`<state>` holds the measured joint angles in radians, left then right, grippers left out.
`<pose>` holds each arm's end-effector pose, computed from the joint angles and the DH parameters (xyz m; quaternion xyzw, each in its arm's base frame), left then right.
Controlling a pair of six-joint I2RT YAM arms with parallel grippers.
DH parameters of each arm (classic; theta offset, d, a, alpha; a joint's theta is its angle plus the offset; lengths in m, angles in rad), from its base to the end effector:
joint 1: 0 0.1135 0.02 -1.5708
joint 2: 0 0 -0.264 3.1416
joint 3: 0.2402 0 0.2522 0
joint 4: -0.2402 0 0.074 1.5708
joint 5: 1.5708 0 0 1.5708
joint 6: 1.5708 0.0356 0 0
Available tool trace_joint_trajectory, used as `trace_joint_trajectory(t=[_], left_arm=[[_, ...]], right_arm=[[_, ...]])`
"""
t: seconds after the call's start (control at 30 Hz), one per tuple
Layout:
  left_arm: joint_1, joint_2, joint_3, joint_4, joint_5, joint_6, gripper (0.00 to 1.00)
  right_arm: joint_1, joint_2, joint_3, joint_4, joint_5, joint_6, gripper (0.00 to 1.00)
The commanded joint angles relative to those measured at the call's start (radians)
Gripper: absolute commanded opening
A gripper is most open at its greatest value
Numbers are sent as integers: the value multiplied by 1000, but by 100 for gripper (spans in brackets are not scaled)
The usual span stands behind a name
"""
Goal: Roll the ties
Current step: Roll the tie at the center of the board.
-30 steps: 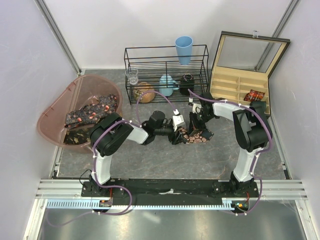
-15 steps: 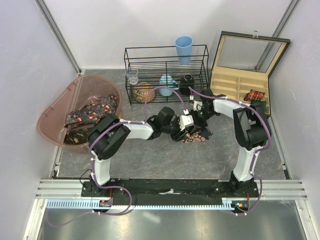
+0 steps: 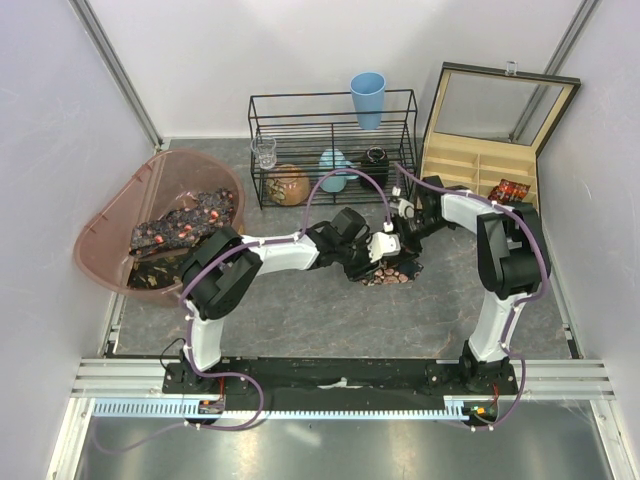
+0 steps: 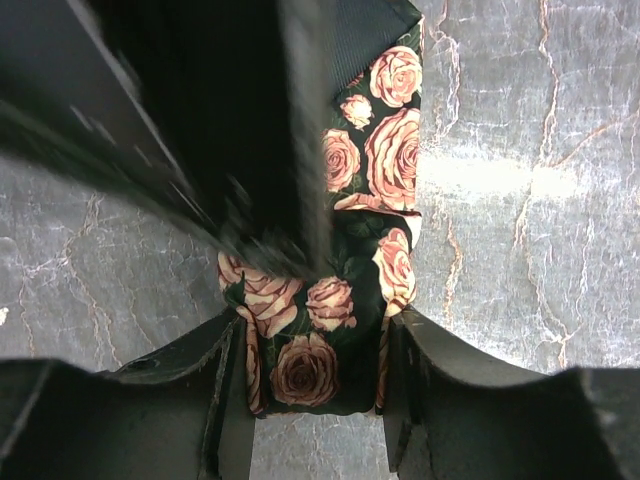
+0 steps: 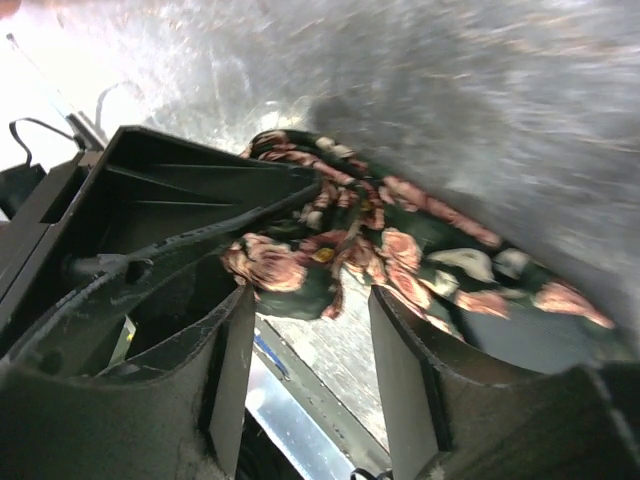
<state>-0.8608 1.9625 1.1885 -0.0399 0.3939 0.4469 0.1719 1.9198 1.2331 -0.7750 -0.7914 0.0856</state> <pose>0.2577 -0.3208 0.1515 0.6117 0.6793 -0.2524 0.3172 0.3391 0.0846 0.1542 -0.0607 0.9196 0.3882 0.0005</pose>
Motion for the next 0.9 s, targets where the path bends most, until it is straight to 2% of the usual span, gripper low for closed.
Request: trace_joint_trajectory(t=[0.0, 0.07, 0.13, 0.17, 0.23, 0.33, 0.4, 0.5, 0.57, 0.73, 0.87], left_arm=[[-7, 75, 22, -184, -40, 62, 31], [-10, 81, 36, -195, -40, 67, 31], [-12, 88, 45, -207, -41, 65, 32], [-12, 88, 46, -206, -40, 65, 32], [-12, 82, 45, -198, -30, 53, 37], [3, 56, 22, -164, 25, 15, 48], [32, 32, -10, -89, 107, -16, 58], [71, -23, -56, 35, 210, -68, 66], [85, -54, -78, 124, 258, -74, 68], [88, -56, -57, 224, 345, -94, 72], [95, -48, -81, 359, 330, -163, 73]], right_arm=[[32, -30, -33, 36, -51, -6, 54], [43, -18, -46, 40, -43, -21, 49], [47, -13, -50, 43, -17, -30, 38], [48, -12, -55, 45, 7, -40, 17], [47, -7, -53, 43, 56, -47, 0], [47, 11, -53, 37, 191, -52, 0], [46, 16, -60, 48, 279, -44, 0], [48, 28, -63, 63, 362, -17, 0], [48, 33, -63, 74, 394, -1, 0], [51, 44, -58, 126, 446, 68, 0], [64, 76, -38, 143, 480, 85, 0]])
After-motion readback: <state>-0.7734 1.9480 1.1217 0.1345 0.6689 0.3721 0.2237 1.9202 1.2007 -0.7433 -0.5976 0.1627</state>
